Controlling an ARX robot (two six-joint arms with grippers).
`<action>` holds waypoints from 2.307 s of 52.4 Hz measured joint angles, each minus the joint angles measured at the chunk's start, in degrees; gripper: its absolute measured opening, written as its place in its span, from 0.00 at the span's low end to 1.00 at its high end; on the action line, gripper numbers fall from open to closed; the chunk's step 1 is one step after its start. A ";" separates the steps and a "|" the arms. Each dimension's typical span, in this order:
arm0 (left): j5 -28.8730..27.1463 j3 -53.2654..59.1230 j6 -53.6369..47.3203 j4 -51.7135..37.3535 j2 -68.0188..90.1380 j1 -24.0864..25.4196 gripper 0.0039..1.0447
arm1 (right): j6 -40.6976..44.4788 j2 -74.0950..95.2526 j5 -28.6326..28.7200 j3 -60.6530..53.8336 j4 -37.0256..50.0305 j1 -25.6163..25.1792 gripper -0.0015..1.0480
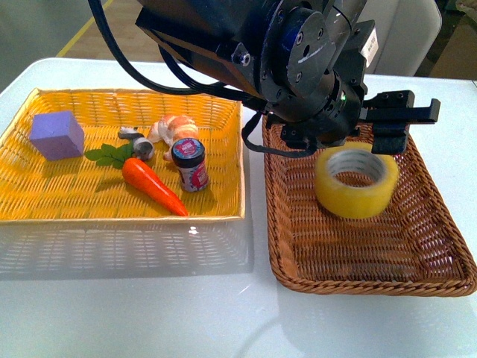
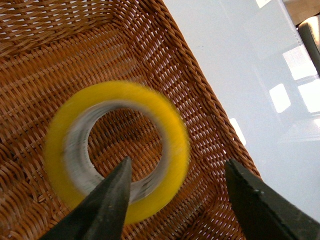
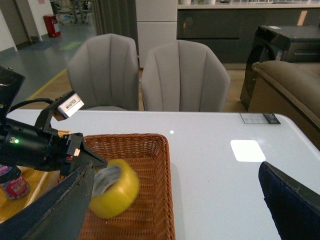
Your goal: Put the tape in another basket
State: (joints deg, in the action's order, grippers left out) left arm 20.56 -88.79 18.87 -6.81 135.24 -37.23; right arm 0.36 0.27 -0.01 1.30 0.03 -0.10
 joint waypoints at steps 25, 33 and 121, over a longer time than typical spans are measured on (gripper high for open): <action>-5.84 11.52 4.37 -9.88 -10.62 8.94 0.92 | 0.02 0.00 0.00 0.00 0.00 0.00 0.91; -9.16 17.16 4.87 -12.59 -16.37 14.16 0.92 | 0.02 0.00 0.00 0.00 0.00 0.00 0.91; -20.55 87.93 -18.40 -26.99 -100.59 37.05 0.01 | 0.02 0.00 0.00 0.00 0.00 0.00 0.91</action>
State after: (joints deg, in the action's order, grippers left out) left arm 0.01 -0.86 0.47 -33.80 34.65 -0.19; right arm 0.38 0.27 -0.01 1.30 0.03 -0.10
